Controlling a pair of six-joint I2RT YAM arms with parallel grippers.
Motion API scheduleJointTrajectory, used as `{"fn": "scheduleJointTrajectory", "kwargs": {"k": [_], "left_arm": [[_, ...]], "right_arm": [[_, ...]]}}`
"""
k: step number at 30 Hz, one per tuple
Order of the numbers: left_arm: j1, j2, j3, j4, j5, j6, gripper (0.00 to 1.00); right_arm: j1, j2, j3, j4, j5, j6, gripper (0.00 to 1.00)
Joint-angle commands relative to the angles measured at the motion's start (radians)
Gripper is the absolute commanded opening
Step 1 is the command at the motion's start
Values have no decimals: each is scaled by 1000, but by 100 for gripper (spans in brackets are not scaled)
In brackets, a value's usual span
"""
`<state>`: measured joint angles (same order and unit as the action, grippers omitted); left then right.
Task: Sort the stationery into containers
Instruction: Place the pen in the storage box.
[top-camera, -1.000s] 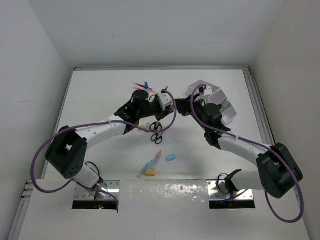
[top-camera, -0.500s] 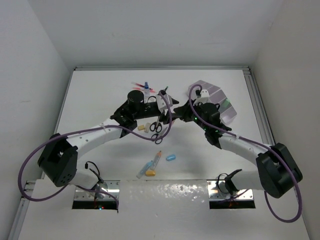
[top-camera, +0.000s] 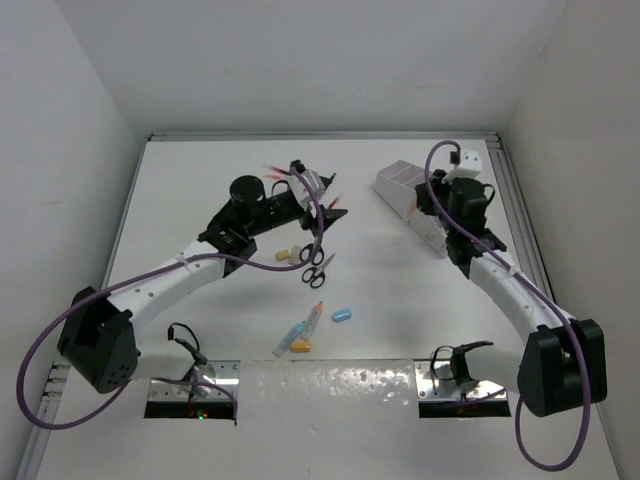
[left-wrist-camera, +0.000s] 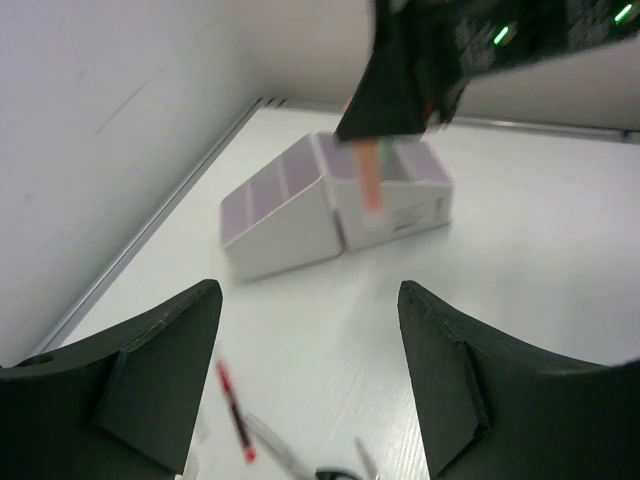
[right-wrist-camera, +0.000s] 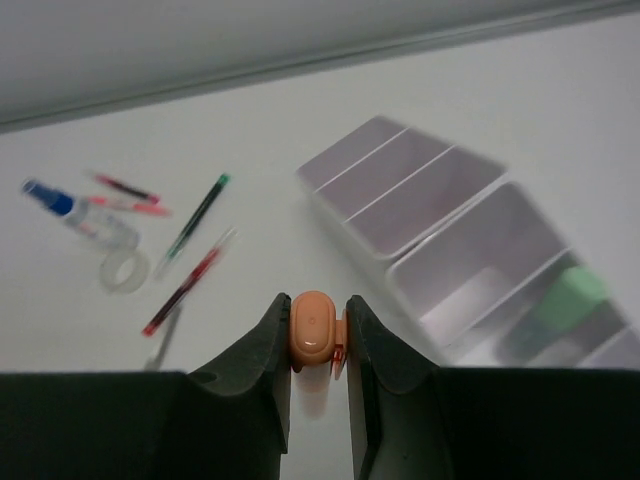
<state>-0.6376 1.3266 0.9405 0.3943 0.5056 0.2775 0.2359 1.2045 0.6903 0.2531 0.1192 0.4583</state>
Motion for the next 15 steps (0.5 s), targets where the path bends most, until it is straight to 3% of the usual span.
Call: {"fn": "scheduleJointTrajectory", "kwargs": {"k": [1, 8, 15], "left_arm": [[61, -98, -35, -108, -133, 0, 69], [125, -223, -140, -232, -174, -3, 69], [154, -273, -215, -287, -203, -37, 69]], "right_arm": [[-76, -28, 74, -57, 14, -180, 0], [-178, 50, 89, -5, -45, -349, 0], [-231, 108, 71, 115, -88, -343, 0]]}}
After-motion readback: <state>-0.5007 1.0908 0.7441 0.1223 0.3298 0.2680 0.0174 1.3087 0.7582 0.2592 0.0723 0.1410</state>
